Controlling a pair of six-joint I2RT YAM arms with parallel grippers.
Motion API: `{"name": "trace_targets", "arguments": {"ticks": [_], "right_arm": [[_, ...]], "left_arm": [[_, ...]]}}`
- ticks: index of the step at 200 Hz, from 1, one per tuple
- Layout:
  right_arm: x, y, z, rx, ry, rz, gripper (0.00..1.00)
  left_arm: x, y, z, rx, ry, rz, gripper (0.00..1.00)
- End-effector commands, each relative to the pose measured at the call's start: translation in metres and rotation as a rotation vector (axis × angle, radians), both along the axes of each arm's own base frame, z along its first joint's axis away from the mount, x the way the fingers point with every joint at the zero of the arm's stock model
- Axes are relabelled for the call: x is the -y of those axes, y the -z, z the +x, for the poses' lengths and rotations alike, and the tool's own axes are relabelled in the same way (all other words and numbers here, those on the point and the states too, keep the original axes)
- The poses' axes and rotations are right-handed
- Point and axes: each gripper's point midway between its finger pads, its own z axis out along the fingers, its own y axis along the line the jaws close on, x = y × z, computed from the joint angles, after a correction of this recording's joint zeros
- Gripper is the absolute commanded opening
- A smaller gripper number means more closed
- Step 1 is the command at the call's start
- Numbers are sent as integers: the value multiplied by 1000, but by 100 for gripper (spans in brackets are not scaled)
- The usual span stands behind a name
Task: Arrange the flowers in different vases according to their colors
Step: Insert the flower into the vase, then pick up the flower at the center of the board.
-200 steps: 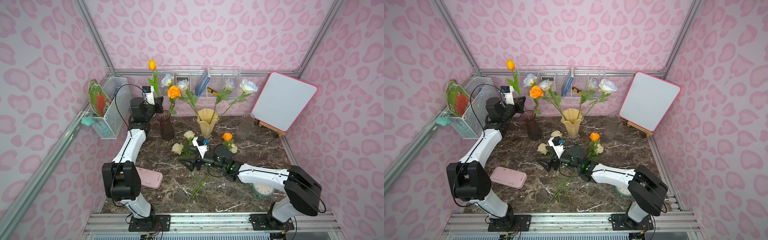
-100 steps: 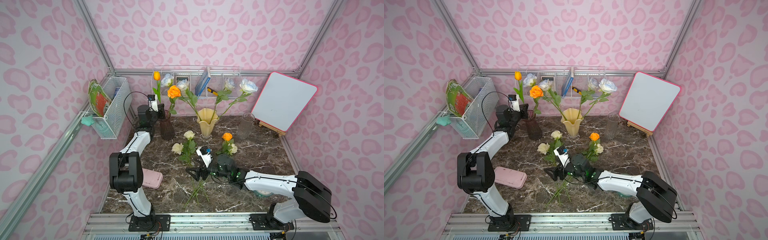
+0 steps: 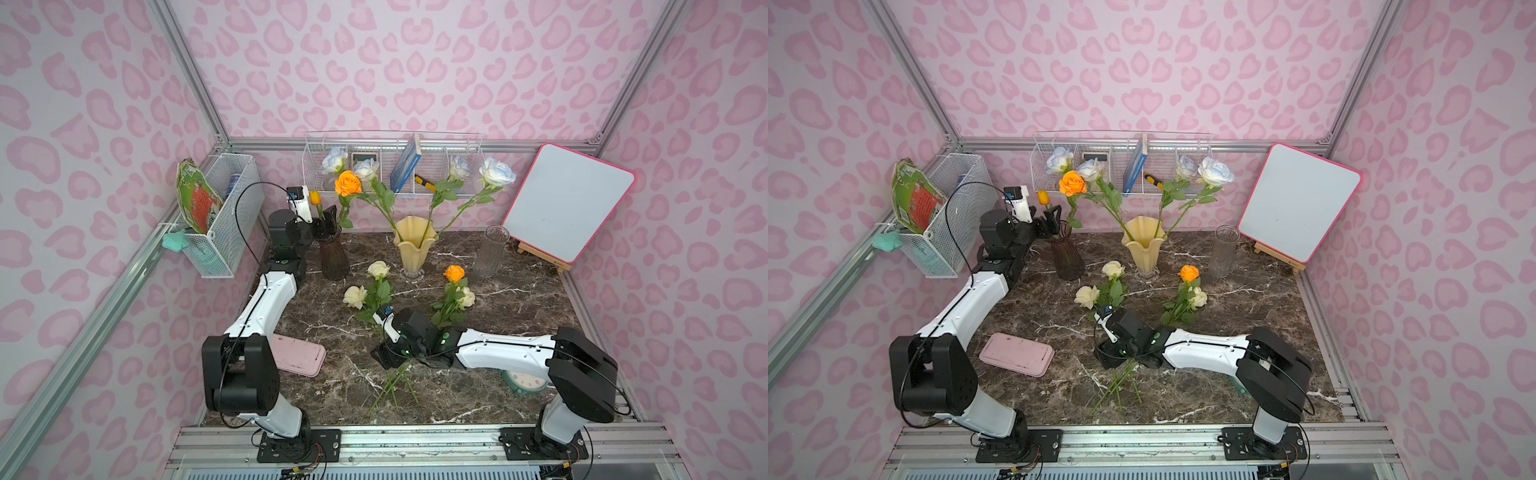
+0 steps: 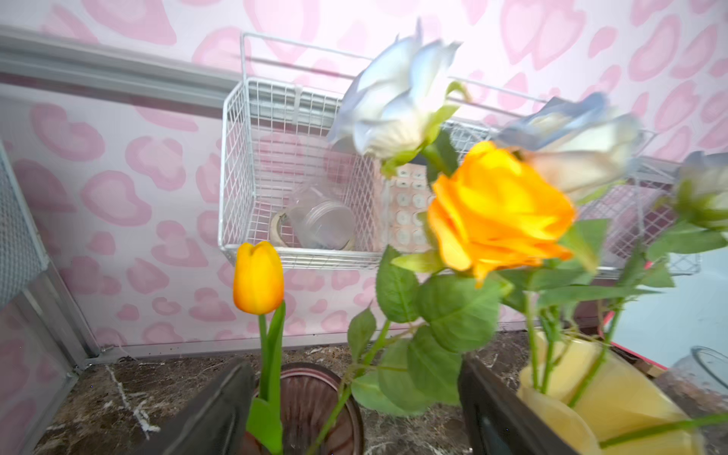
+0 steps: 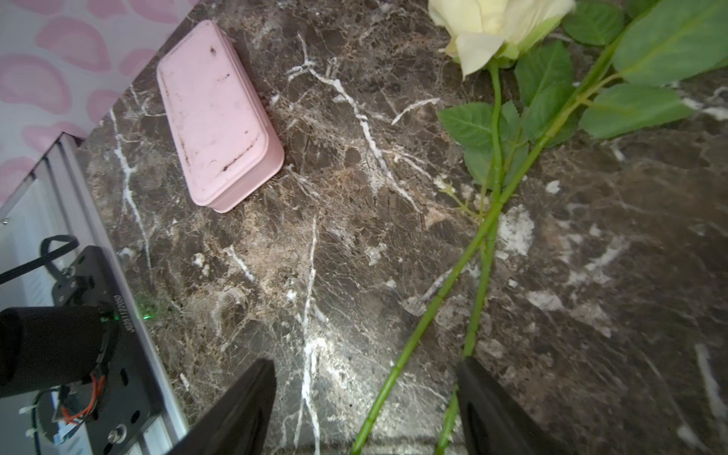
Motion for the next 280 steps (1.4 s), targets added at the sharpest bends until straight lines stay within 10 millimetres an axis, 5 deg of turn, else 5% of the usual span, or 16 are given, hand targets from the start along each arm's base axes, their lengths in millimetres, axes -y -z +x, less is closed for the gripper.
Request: {"name": "trace_targets", "arguments": {"ticks": [1, 49, 93, 152, 190, 221, 280], "right_arm": [[11, 20, 0, -39, 45, -126, 69], [13, 46, 10, -60, 99, -263, 45], [4, 63, 6, -101, 94, -296, 31], [0, 86, 7, -138, 112, -345, 26], [8, 98, 8, -145, 133, -404, 2], [1, 69, 18, -90, 147, -350, 0], [-30, -67, 46, 113, 124, -51, 0]], "left_arm": [[0, 2, -28, -92, -26, -16, 88], [-4, -28, -113, -136, -68, -85, 89], [5, -16, -179, -217, -26, -173, 89], [21, 22, -215, -332, 45, -203, 89], [25, 51, -228, -411, 16, -138, 89], [26, 59, -235, -424, 10, -132, 89], [36, 59, -243, -404, 53, -153, 88]]}}
